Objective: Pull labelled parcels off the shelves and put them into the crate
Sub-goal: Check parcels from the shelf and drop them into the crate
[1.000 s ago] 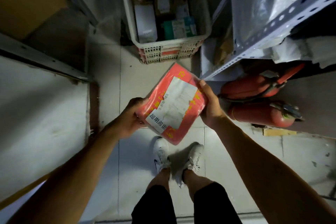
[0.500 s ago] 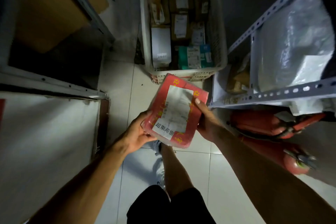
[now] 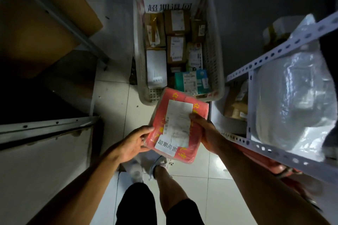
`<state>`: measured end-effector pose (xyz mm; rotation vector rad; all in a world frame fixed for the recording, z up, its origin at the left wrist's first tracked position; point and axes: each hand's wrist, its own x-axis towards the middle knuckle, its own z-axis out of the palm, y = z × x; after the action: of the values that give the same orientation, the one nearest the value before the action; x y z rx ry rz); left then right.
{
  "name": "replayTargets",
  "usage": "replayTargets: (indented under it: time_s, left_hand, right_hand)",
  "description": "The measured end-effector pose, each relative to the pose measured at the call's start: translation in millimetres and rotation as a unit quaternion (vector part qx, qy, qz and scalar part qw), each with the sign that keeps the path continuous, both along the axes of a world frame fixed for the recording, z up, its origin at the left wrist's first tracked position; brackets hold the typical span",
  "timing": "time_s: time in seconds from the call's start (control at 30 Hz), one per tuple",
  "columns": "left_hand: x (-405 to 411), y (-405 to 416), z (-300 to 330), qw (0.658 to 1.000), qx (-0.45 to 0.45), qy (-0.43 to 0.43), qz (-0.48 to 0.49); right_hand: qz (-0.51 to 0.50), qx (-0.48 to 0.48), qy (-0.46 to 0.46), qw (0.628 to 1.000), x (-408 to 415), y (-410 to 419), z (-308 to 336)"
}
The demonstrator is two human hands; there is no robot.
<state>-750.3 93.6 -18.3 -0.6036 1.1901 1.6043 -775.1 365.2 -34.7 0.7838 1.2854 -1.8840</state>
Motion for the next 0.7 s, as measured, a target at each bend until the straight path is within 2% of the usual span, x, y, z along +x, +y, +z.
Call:
replayTargets:
  time_s: [0.13, 0.3, 0.4, 0.53, 0.63, 0.7]
  left_hand:
    - [-30.9, 3.3, -6.6, 0.997, -0.033, 0.039, -0.051]
    - [-75.7, 0.6, -20.0, 0.995, -0.048, 0.062, -0.06]
    - [-103.5, -5.6, -31.5, 0.993, -0.037, 0.047, -0.101]
    - [-146.5, -13.6, -50.1, 0.993, -0.025, 0.027, -0.11]
    - [-180.6, -19.8, -58.8, 0.995, 0.016, 0.027, -0.098]
    - [-199.3, -26.1, -65.2, 0.997, 0.012, 0.013, -0.075]
  right_hand:
    - [-0.012, 0.014, -0.001, 1.0, -22.0, -2.9, -11.7]
    - [-0.022, 0.036, -0.006, 0.999, -52.5, -8.3, -23.4]
    - [-0.015, 0.038, -0.007, 0.999, -76.6, -9.0, -29.5]
    - [-0.021, 0.061, -0.036, 0.997, -109.4, -16.1, -40.5]
    - [-0.031, 0.063, -0.041, 0.997, -131.8, -25.9, -52.6]
    - [-0.032, 0.06, -0.041, 0.997, -149.5, -33.5, -59.4]
